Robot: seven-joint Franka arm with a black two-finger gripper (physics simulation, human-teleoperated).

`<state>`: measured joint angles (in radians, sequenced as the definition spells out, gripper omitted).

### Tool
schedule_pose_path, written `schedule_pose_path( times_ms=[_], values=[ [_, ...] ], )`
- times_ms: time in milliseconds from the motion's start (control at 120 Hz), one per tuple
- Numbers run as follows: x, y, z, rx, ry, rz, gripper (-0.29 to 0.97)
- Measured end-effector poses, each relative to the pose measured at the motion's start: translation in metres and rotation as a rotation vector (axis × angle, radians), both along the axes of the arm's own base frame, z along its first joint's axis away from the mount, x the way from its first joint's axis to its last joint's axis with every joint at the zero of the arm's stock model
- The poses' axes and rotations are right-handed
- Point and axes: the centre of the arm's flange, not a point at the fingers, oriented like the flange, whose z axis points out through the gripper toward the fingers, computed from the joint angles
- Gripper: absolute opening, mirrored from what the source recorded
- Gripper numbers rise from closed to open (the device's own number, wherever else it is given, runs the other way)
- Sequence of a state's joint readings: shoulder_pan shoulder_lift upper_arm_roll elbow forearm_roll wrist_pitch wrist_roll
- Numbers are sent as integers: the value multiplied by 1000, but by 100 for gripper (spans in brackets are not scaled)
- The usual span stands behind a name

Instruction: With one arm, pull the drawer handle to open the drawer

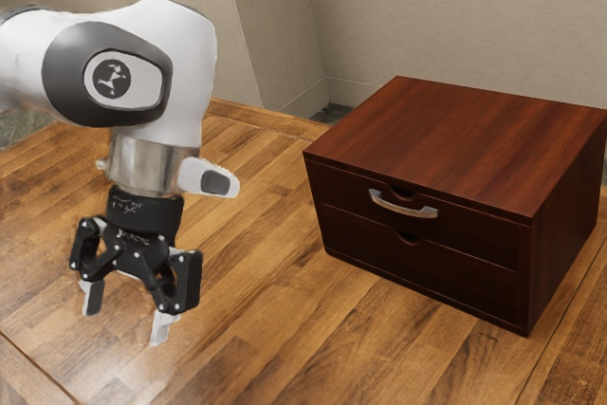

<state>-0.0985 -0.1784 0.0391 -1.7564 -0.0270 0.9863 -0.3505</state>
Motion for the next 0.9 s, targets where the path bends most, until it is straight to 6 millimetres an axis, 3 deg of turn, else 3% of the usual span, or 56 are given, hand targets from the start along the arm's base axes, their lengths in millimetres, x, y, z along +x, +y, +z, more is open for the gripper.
schedule_pose_path(
  times_ms=[67, 142, 225, 458, 558, 608, 800, 900],
  values=[
    [23, -4, 15, 52, -203, 98, 68],
    [42, -9, 54, 79, -400, 205, 68],
    [60, -16, 64, 99, -499, 319, 68],
    [123, -61, 24, 81, -594, 575, 68],
    [136, -74, -9, 54, -639, 708, 68],
    [140, -77, -16, 33, -675, 774, 68],
    [156, -67, -12, -26, -790, 1033, 68],
    [129, -46, -20, -11, -806, 1127, 68]
  ],
)
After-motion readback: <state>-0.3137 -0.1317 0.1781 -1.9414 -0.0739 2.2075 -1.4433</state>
